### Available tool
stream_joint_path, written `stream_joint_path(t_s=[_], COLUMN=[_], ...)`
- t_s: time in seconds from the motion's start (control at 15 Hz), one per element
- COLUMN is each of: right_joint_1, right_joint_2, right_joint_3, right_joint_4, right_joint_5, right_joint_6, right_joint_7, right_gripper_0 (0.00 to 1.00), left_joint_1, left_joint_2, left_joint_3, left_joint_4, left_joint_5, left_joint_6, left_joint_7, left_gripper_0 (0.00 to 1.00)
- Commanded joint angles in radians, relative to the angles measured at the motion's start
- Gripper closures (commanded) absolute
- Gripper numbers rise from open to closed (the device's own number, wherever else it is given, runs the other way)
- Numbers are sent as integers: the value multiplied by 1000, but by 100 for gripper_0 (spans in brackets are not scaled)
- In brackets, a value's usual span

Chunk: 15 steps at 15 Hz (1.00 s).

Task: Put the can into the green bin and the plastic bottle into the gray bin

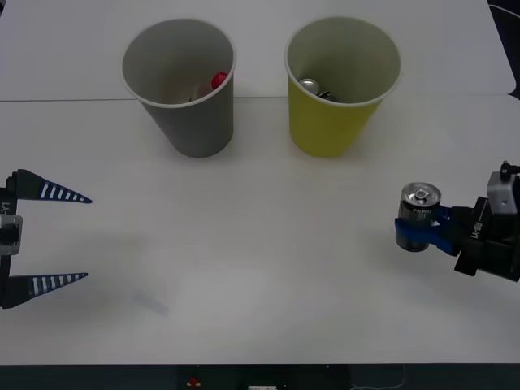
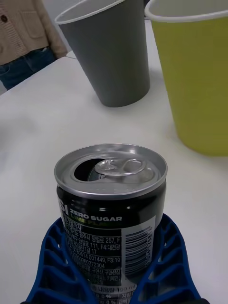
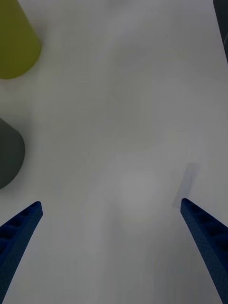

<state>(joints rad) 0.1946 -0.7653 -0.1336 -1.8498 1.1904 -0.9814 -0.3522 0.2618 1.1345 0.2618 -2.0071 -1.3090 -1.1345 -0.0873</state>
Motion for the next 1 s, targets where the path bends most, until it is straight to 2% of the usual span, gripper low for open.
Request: stream_joint_path(t_s=[0.07,0.27,0.47,0.6,0.8,1.0], right_joint_1=[2,-4,-31,-72,-187,-270], right_joint_2=[-2,-9,-19,-31,-32,-35], right_joint_3=[-47,-90,-107,-107,-135,-150], right_joint_4=[-117,-261,-359,-382,-394,-382], right_joint_5=[100,233,342,390,454,482], right_joint_6=[0,-2,-3,-17,-131,-200], right_joint_7=[-220,-502,-723,-826,-955,-969], right_gripper_0=[100,100,100,100,100,100], left_joint_1=[0,0,0,0,0,0], left_joint_2=[0,0,0,0,0,0], left_joint_3=[0,0,0,0,0,0], left_joint_4=[0,0,0,0,0,0], left_joint_5=[0,0,0,0,0,0], left_joint_6=[0,0,0,0,0,0], left_joint_7=[0,0,0,0,0,0], left_gripper_0=[0,0,0,0,0,0])
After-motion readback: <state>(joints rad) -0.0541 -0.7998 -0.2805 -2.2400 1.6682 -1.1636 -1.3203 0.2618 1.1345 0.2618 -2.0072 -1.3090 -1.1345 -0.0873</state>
